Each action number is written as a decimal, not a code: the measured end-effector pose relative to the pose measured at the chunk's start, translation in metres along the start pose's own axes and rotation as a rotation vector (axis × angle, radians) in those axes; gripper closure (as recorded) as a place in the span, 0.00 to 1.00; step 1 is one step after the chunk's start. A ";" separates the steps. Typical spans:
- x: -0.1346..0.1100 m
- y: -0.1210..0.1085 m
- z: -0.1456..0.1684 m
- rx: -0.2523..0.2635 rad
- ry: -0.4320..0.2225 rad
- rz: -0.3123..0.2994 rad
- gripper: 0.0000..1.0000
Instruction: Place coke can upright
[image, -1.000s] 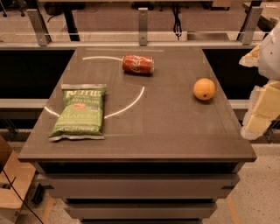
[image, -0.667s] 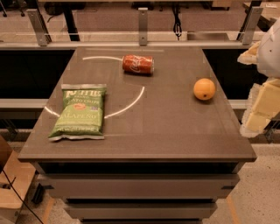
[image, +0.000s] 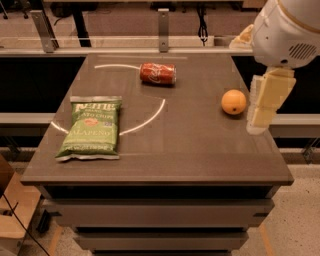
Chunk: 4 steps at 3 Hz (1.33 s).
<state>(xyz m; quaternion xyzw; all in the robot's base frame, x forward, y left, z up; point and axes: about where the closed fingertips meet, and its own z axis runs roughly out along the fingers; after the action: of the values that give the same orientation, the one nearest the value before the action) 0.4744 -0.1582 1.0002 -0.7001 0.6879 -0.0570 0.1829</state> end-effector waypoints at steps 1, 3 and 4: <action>-0.032 -0.031 0.003 0.007 -0.076 -0.065 0.00; -0.046 -0.045 0.015 0.009 -0.095 -0.070 0.00; -0.065 -0.068 0.046 -0.009 -0.126 -0.093 0.00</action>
Offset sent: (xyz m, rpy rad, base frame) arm 0.0239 0.0269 0.0099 0.0388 -0.0142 0.0729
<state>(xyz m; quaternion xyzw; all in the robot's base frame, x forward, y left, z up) 0.5501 -0.0869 0.9917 -0.7344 0.6420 -0.0181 0.2197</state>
